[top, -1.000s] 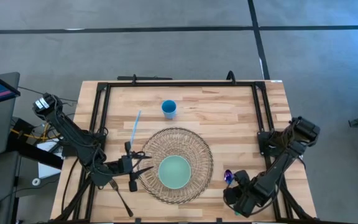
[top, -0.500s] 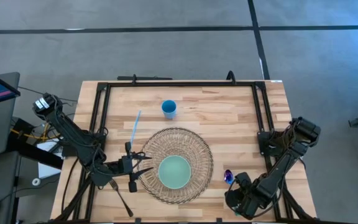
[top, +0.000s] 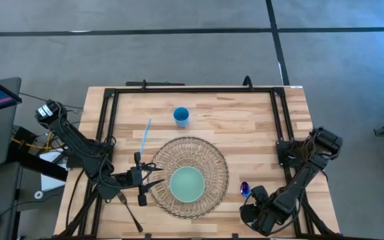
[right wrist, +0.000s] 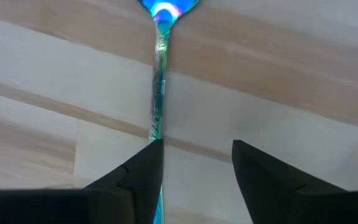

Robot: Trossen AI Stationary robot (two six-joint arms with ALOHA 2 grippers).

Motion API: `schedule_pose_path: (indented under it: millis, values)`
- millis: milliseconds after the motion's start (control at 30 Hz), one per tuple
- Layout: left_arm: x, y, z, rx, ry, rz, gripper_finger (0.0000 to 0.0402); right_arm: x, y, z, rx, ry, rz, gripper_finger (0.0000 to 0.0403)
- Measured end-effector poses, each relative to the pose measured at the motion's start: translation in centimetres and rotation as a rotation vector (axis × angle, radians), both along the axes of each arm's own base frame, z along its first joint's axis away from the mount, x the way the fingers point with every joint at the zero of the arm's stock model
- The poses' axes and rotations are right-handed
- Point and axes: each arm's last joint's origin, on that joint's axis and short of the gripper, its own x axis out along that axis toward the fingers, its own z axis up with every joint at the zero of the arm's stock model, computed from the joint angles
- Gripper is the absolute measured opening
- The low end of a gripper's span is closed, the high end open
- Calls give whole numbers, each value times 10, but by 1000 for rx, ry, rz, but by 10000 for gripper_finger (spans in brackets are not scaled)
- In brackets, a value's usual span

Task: Pick & Place Utensil
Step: Put the blue spoon into the green bowl on the brown placemat

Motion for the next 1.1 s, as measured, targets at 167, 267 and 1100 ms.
schedule_pose_path:
  millis: [167,267,1100]
  values:
    - [0,0,0,0,0,0,172,6,-1,-4,-5,-7,2,182]
    - [1,1,0,-4,-3,4,172,8,-3,-3,-3,-17,11,176]
    - [1,1,1,-6,-5,7,172,40,-25,-3,-2,-50,34,140]
